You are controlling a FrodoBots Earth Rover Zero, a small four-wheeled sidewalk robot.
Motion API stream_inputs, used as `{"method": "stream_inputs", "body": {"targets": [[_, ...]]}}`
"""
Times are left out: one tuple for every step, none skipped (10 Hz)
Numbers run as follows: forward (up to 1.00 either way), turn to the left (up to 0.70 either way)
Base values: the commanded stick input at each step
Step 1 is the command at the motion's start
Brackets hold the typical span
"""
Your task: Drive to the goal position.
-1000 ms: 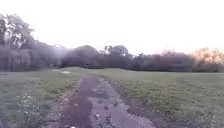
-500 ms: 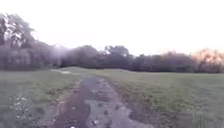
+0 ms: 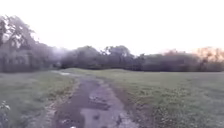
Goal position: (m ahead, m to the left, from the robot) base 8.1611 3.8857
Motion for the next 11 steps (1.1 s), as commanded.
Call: {"method": "stream_inputs", "body": {"targets": [[0.70, 0.00], [0.70, 0.30], [0.70, 0.34], [0.70, 0.19], [0.70, 0.00], [0.70, 0.00], [0.62, 0.00], [0.63, 0.00], [0.68, 0.00], [0.70, 0.00], [0.70, 0.00]]}}
